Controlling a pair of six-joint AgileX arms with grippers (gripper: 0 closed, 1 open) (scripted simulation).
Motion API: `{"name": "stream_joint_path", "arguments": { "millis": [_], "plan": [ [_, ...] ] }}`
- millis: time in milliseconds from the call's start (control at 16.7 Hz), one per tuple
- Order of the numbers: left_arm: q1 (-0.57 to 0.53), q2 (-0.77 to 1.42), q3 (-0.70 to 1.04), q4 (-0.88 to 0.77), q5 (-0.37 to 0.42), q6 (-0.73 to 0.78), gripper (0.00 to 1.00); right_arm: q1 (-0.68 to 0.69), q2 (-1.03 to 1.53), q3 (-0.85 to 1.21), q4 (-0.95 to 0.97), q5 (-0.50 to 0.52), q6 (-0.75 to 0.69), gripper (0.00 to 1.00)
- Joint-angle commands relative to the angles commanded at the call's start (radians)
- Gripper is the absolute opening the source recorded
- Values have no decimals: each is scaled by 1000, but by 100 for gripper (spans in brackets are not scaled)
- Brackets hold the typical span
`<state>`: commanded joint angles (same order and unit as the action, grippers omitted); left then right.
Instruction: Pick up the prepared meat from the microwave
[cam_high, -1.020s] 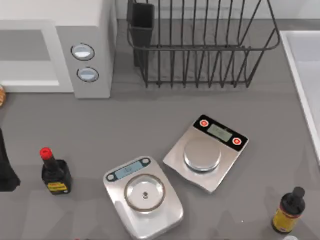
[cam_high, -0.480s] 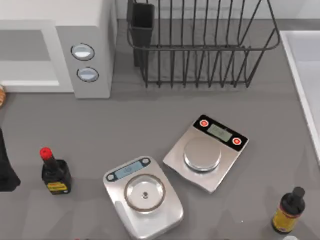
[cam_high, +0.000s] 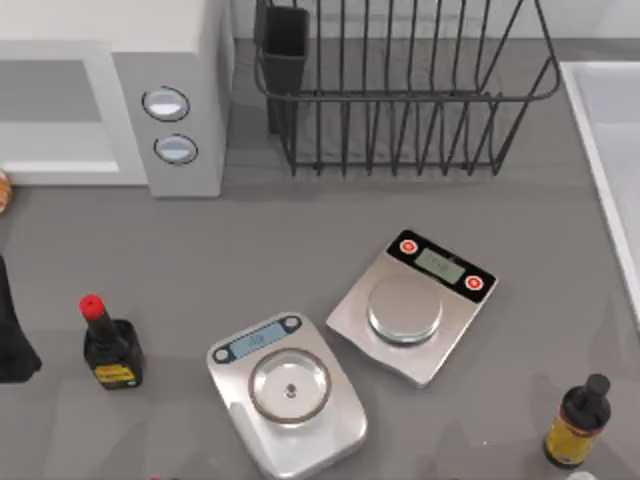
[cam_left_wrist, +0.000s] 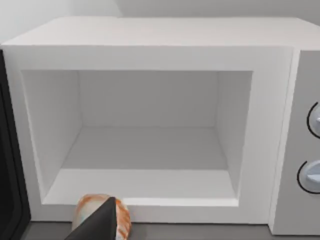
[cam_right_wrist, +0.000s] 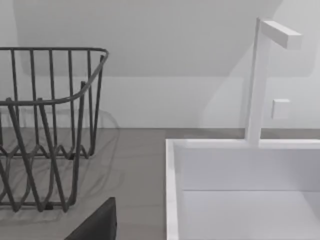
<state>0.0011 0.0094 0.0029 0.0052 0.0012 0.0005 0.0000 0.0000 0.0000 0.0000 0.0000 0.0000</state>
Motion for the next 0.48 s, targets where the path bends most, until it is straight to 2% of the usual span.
{"name": "stream_joint_path", "arguments": {
  "millis": [240,480],
  "plan": [
    [16,136,41,75,18,7,100,0,0,0,0,0,0,100],
    [49,408,123,224,53,21,100,0,0,0,0,0,0,100]
  ]
}}
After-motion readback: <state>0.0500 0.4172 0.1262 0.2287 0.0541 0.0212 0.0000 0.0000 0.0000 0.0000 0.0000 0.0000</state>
